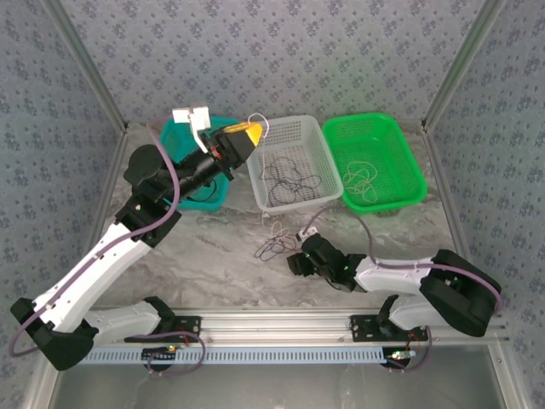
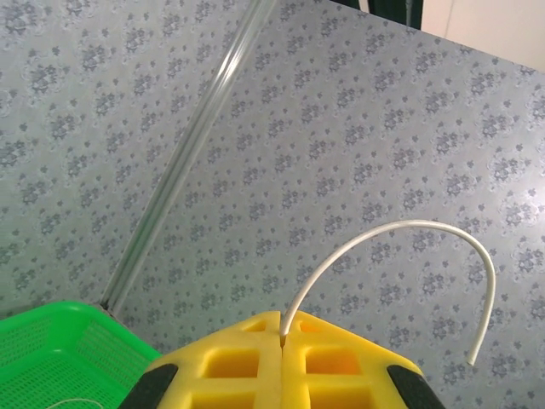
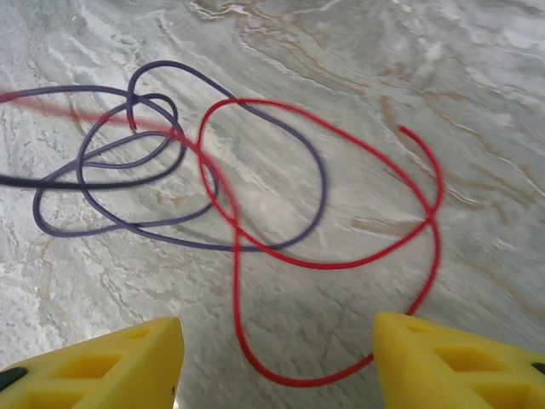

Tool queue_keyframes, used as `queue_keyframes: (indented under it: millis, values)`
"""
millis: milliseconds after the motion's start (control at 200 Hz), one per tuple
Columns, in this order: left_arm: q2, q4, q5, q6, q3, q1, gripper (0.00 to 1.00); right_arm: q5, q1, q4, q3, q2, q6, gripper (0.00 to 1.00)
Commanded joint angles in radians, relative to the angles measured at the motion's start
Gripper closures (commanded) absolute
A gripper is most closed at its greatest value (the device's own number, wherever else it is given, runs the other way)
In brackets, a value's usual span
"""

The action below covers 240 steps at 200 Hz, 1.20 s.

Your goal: Untangle the cables

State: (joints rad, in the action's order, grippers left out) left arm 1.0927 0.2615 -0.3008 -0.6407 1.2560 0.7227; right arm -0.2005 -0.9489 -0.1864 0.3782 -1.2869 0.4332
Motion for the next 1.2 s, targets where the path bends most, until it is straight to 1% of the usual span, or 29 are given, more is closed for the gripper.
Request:
queue_keyframes:
  millis: [0, 110, 135, 180, 230, 390, 445, 500, 560, 635, 780, 889, 999, 1069, 1149, 1194]
  values:
    - [-0.025, 0.016, 0.021, 0.032, 0.049, -0.015, 1.00, -0.058, -0.004, 0.045, -0.039, 0.076, 0.066, 0.38]
    - [-0.025, 0.015, 0.019, 0.035, 0.059, -0.019, 1.00, -0.090, -0.002, 0.098, -0.060, 0.163, 0.081, 0.36]
    - [-0.024, 0.016, 0.016, 0.033, 0.058, -0.018, 1.00, -0.101, -0.001, 0.120, -0.060, 0.184, 0.084, 0.34]
    - [-0.020, 0.018, 0.009, 0.025, 0.059, -0.017, 1.00, -0.119, 0.001, 0.161, -0.061, 0.236, 0.088, 0.25]
    - [-0.012, 0.023, -0.003, 0.012, 0.056, -0.018, 1.00, -0.124, 0.001, 0.199, -0.056, 0.303, 0.077, 0.20]
    - [0.018, 0.049, -0.026, -0.027, 0.040, -0.018, 1.00, -0.126, -0.003, 0.315, 0.023, 0.527, -0.010, 0.13]
    - [0.028, 0.061, -0.027, -0.040, 0.031, -0.018, 1.00, -0.130, -0.006, 0.313, 0.057, 0.567, -0.048, 0.09]
    - [0.036, 0.073, -0.027, -0.050, 0.021, -0.017, 1.00, -0.132, -0.008, 0.288, 0.088, 0.574, -0.083, 0.04]
    - [0.045, 0.082, -0.028, -0.060, 0.013, -0.017, 1.00, -0.126, -0.009, 0.232, 0.118, 0.545, -0.120, 0.02]
    - [0.053, 0.090, -0.031, -0.071, 0.010, -0.016, 1.00, -0.106, -0.013, 0.122, 0.152, 0.479, -0.165, 0.01]
    - [0.065, 0.105, -0.040, -0.090, 0.008, -0.015, 1.00, -0.077, -0.024, -0.099, 0.217, 0.277, -0.257, 0.00]
    - [0.070, 0.119, -0.044, -0.102, 0.003, -0.013, 1.00, -0.054, -0.033, -0.193, 0.284, 0.127, -0.330, 0.00]
    - [0.073, 0.129, -0.050, -0.105, 0.006, -0.007, 1.00, -0.046, -0.042, -0.317, 0.302, 0.026, -0.388, 0.00]
    - [0.074, 0.137, -0.051, -0.105, 0.005, -0.004, 1.00, -0.009, -0.040, -0.353, 0.319, -0.022, -0.413, 0.00]
    - [0.076, 0.142, -0.052, -0.108, 0.005, 0.000, 1.00, 0.016, -0.040, -0.342, 0.354, -0.068, -0.415, 0.00]
    - [0.076, 0.146, -0.055, -0.107, 0.005, 0.002, 1.00, 0.011, -0.038, -0.316, 0.379, -0.098, -0.415, 0.03]
